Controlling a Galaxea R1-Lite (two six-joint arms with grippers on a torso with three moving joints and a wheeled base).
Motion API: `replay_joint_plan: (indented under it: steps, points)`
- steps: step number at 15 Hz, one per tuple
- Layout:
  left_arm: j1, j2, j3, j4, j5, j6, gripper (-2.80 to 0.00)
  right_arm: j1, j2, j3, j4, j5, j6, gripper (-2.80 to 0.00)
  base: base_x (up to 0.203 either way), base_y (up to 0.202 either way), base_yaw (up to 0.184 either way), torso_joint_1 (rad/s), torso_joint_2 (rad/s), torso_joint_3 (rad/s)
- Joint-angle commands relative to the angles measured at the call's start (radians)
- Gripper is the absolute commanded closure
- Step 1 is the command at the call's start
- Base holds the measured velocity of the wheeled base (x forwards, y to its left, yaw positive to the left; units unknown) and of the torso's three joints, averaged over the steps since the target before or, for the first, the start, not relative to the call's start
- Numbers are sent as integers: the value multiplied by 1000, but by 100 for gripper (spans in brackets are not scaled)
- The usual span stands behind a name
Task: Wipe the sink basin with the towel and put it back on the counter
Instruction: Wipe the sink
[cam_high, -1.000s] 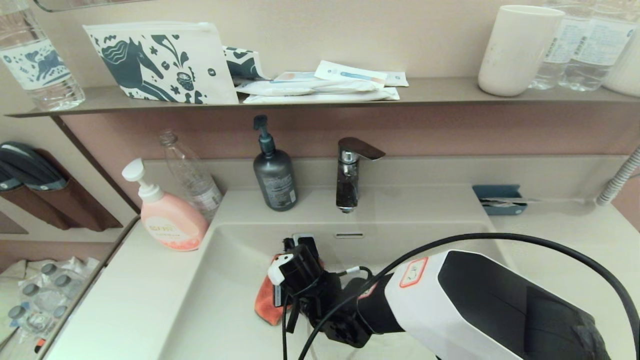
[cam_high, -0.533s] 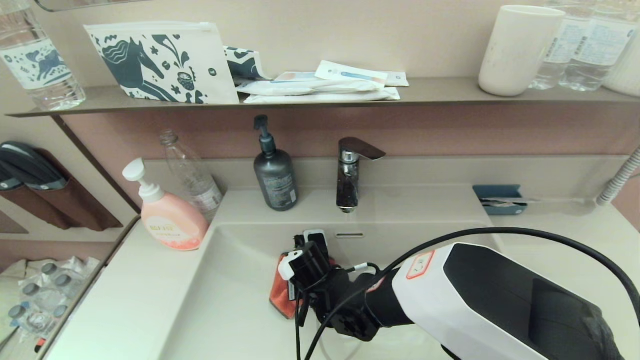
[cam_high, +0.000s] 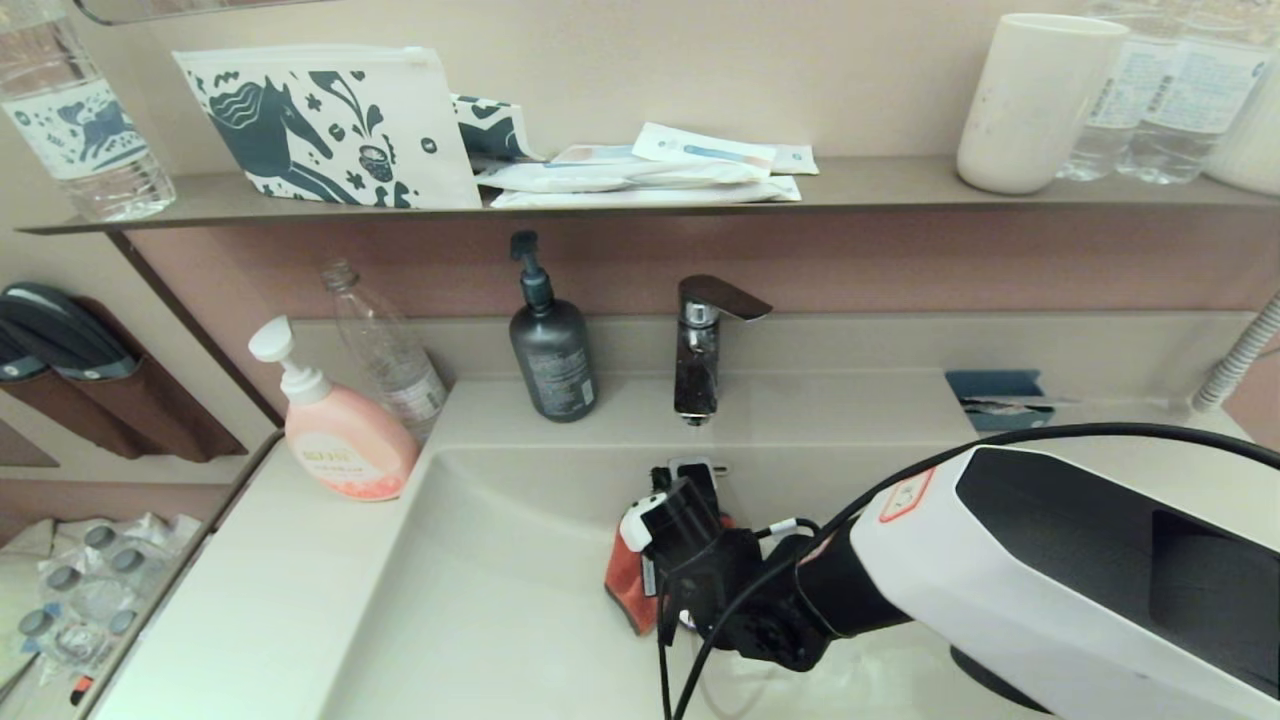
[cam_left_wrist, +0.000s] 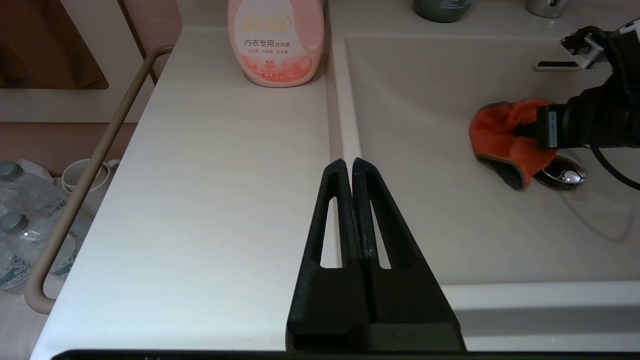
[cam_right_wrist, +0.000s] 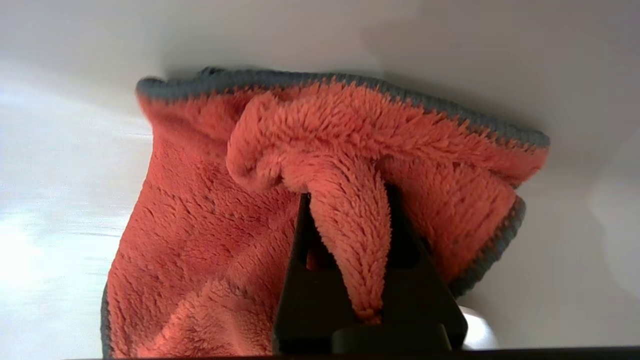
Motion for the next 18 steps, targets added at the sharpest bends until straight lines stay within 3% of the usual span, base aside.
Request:
replay_joint_plan:
  steps: [1, 10, 15, 18]
  points:
    - [0, 2, 0, 0, 0, -1, 0, -35, -49, 78, 3, -7, 3, 0, 0, 0, 0, 0, 0, 0]
    - [0, 2, 0, 0, 0, -1, 0, -165, -179, 382, 5, -10, -36, 0, 0, 0, 0, 0, 0, 0]
    - [0, 2, 0, 0, 0, -1, 0, -166, -193, 536, 12, 0, -81, 0, 0, 0, 0, 0, 0, 0]
    - [0, 2, 0, 0, 0, -1, 0, -141, -200, 597, 13, 51, -81, 0, 0, 0, 0, 0, 0, 0]
